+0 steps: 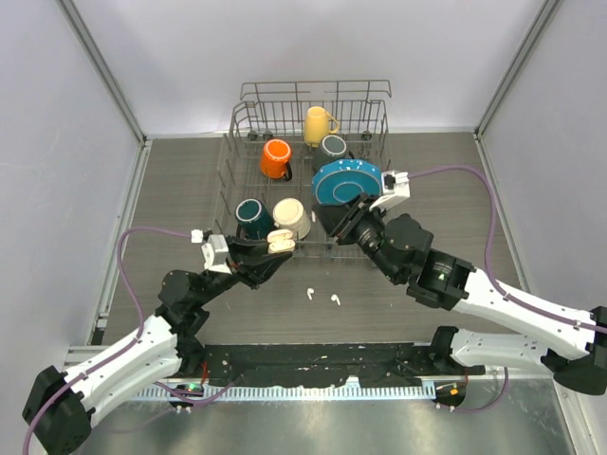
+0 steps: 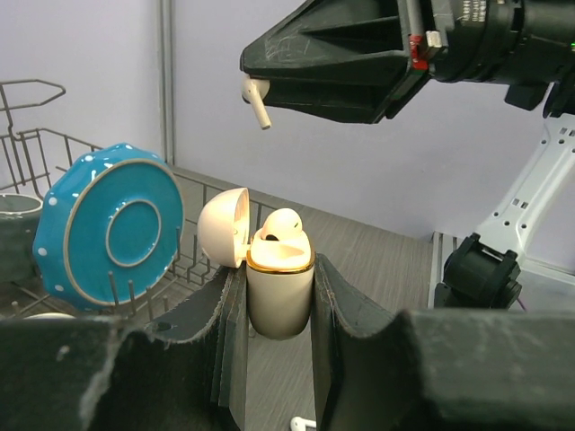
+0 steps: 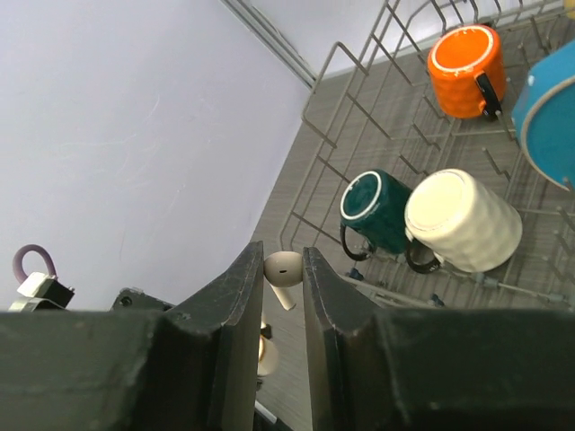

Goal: Insert the wireless bluetooth earbuds into the charging case
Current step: Place the earbud in the charging case.

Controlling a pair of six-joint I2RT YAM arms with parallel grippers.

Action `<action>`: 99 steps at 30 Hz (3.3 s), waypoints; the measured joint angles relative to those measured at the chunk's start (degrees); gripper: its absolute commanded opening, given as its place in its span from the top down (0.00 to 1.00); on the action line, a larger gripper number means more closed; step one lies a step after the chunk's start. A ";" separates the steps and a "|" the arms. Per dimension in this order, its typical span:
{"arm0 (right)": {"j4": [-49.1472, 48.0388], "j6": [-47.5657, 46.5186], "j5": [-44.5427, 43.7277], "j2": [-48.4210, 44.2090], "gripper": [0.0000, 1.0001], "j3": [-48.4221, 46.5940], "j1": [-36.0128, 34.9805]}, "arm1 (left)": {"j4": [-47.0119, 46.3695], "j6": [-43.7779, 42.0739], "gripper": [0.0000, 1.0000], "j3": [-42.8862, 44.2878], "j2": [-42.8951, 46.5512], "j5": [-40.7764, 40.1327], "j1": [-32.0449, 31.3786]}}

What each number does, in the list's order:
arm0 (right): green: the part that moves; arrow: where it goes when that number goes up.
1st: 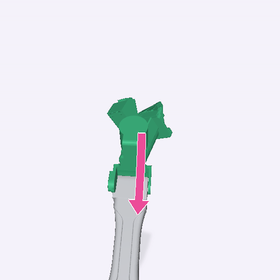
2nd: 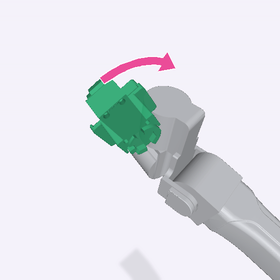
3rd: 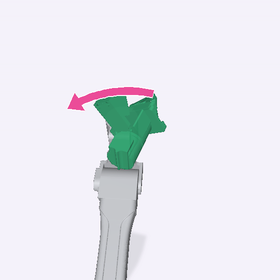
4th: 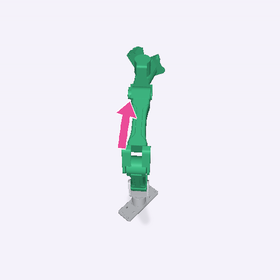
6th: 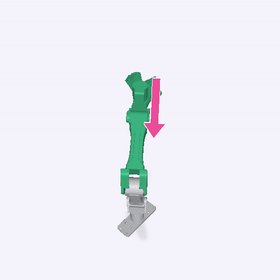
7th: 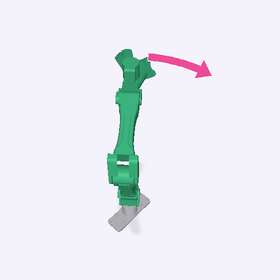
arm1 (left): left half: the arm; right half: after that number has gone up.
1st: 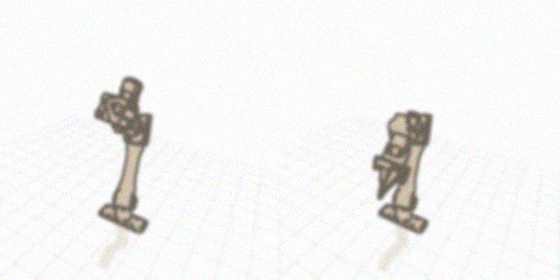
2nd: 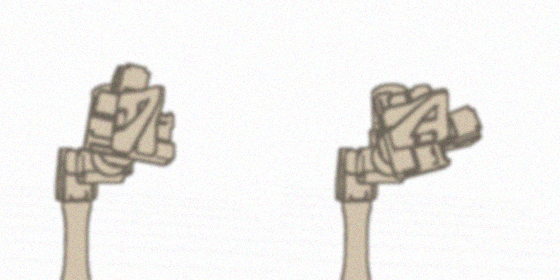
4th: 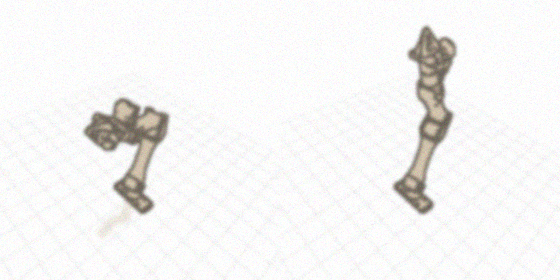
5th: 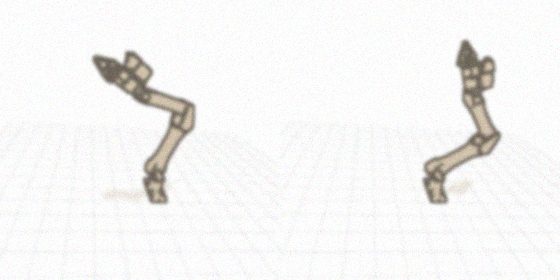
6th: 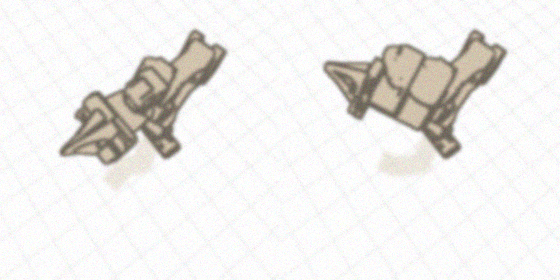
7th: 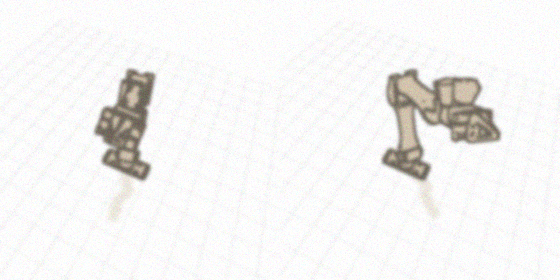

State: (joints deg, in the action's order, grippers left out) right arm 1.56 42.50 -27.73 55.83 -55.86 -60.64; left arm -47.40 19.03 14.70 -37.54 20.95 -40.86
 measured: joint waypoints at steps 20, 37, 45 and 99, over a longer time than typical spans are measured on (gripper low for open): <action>-16.55 -8.04 -15.52 8.85 0.99 -0.37 -13.09 | -0.85 -1.27 1.00 -0.02 -0.11 -3.37 0.00; -18.67 -8.66 -16.13 12.66 0.99 -1.16 -16.31 | -1.27 -1.44 1.00 -1.40 0.66 -5.64 0.00; -17.35 -8.85 -17.38 14.80 0.99 -3.15 -16.55 | -1.27 -1.44 1.00 -1.40 0.66 -6.29 0.00; -16.04 -9.40 -18.27 19.47 0.99 -6.08 -17.94 | -1.29 -1.44 1.00 -2.12 2.14 -9.60 -0.02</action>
State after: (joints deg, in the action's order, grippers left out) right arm -14.48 33.10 -46.00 75.31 -61.93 -78.59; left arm -48.69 17.58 12.58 -35.40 11.35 -40.88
